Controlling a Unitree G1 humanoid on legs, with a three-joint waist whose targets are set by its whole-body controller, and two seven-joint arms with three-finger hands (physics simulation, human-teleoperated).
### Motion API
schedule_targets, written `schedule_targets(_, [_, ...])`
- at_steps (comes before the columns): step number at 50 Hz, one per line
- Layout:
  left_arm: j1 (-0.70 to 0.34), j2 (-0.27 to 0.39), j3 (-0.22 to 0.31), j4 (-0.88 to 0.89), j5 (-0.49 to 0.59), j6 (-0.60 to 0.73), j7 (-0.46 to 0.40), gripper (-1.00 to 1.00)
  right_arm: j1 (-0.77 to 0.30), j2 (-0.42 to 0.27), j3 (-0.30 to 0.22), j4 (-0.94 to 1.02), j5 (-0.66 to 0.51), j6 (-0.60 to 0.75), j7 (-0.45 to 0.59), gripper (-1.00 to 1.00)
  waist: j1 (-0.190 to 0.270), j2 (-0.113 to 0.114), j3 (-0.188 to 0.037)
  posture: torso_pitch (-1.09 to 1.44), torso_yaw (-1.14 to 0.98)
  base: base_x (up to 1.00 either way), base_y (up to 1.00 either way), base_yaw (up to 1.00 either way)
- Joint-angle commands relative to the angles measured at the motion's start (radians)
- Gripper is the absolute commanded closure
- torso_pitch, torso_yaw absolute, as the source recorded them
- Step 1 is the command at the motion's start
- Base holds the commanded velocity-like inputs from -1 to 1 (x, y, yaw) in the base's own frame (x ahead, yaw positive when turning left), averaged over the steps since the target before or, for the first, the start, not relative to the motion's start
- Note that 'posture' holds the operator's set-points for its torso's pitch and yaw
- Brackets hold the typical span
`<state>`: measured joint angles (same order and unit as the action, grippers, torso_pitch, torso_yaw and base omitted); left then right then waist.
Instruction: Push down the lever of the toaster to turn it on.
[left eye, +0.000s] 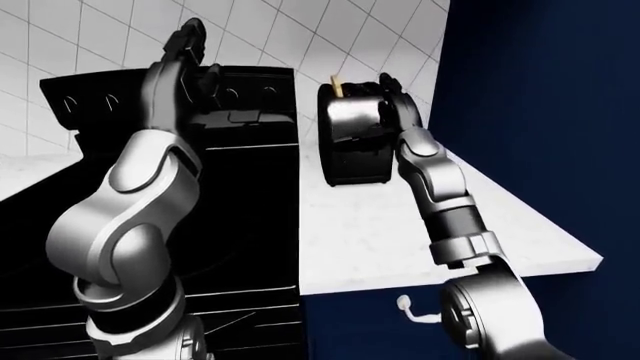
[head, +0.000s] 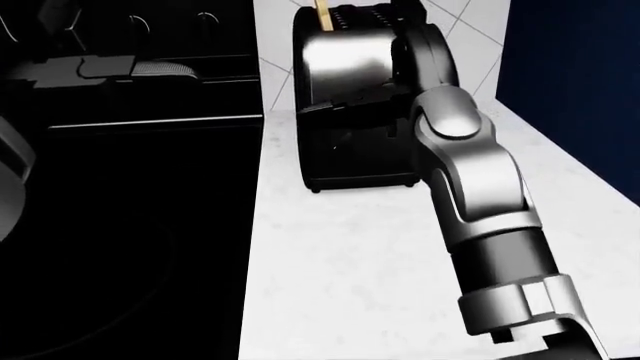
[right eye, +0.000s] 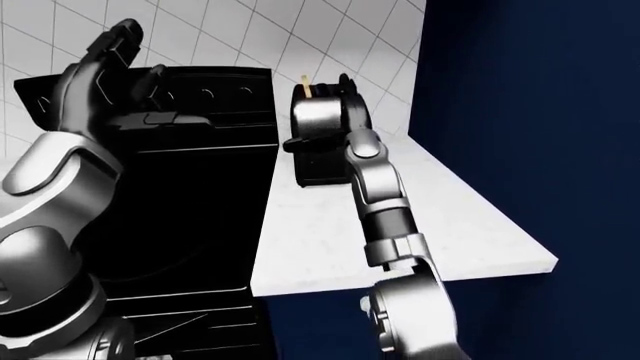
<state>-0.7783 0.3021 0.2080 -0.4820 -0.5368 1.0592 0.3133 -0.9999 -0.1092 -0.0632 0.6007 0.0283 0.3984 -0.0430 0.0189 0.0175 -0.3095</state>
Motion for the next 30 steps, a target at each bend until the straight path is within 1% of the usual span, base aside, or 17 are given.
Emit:
schedule_targets(1, [-0.029, 0.008, 0.007, -0.013, 0.005, -0.03, -0.001, -1.0, -0.044, -0.008, -0.005, -0.023, 0.002, -0.046, -0.003, -1.0, 0.0, 0.001, -0.011, -0.47, 0.0, 0.0, 0.0, 0.0])
schedule_targets(17, [-0.031, 0.009, 0.008, -0.011, 0.004, -0.032, -0.001, -1.0, -0.136, -0.027, -0.021, 0.27, 0.015, -0.207, -0.007, -1.0, -0.001, 0.004, -0.012, -0.47, 0.0, 0.0, 0.0, 0.0])
schedule_targets(30, [-0.036, 0.009, 0.01, -0.013, -0.002, -0.028, 0.003, -1.0, -0.175, -0.028, -0.02, 0.366, 0.014, -0.251, 0.0, -1.0, -0.001, 0.005, -0.011, -0.47, 0.0, 0.0, 0.0, 0.0])
